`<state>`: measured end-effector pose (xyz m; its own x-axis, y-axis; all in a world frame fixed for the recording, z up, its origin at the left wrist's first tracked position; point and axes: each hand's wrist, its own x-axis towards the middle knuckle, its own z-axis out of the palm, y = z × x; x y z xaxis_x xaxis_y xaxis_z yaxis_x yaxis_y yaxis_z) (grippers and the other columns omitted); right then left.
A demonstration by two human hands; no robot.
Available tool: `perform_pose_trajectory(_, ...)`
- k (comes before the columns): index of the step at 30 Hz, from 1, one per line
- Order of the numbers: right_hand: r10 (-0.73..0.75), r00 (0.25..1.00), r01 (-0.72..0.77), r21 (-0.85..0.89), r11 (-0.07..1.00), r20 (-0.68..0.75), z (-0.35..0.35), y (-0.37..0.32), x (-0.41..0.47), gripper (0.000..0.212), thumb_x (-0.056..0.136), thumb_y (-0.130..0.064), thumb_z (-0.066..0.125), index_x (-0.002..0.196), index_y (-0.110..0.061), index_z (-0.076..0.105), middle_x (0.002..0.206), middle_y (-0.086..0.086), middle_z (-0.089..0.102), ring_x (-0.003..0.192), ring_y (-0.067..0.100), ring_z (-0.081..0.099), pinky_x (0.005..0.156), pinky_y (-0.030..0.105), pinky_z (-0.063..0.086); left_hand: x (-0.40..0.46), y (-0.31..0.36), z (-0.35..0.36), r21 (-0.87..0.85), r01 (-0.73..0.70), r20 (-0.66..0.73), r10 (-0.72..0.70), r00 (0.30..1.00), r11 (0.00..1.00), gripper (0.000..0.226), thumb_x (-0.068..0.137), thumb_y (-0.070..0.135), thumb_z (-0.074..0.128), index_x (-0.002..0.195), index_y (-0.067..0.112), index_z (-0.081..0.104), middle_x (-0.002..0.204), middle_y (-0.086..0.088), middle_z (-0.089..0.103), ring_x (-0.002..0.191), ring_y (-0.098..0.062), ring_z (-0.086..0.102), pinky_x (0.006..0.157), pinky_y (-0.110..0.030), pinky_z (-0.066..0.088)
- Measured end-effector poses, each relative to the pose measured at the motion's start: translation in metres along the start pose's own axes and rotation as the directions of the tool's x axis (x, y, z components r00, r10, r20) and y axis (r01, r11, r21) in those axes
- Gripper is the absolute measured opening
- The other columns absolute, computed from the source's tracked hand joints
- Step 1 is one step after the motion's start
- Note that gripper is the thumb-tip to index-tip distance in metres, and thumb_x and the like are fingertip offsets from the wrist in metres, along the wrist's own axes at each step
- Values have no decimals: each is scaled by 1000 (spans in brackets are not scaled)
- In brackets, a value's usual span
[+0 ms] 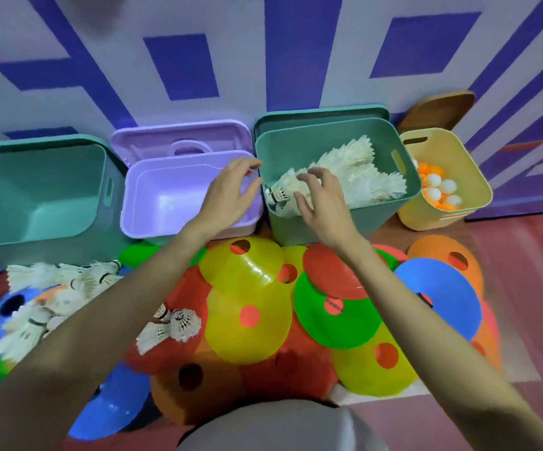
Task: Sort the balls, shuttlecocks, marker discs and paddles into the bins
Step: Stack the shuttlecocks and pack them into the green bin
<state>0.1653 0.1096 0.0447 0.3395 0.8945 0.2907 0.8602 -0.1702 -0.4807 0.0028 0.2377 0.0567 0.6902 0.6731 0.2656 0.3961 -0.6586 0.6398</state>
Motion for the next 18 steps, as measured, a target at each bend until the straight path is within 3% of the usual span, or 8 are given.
perform_pose_trajectory(5,-66,990,61,47,997,121,32,-58,-32,33,90,-14,57,120,1,58,119,23,52,111,38,50,98,43,41,-71,-27,-40,-69,58,-49,-62,997,996,34,93,26,50,121,8,58,115,-8,60,100,-18,60,86,-33,49)
perform_pose_trajectory(11,-135,952,112,97,989,274,87,-123,-67,35,86,-15,58,118,0,55,116,21,53,108,38,52,93,45,46,-150,-68,-68,-20,189,-46,-189,981,982,28,92,8,61,120,4,60,114,-12,62,99,-19,61,90,-37,49)
perform_pose_trajectory(18,-142,849,117,80,990,508,136,-169,-101,44,83,-12,59,125,-1,50,121,20,49,113,36,46,99,41,39,-223,-106,-81,91,365,47,-370,928,926,36,90,11,63,125,6,58,119,-10,62,109,-22,60,91,-30,45)
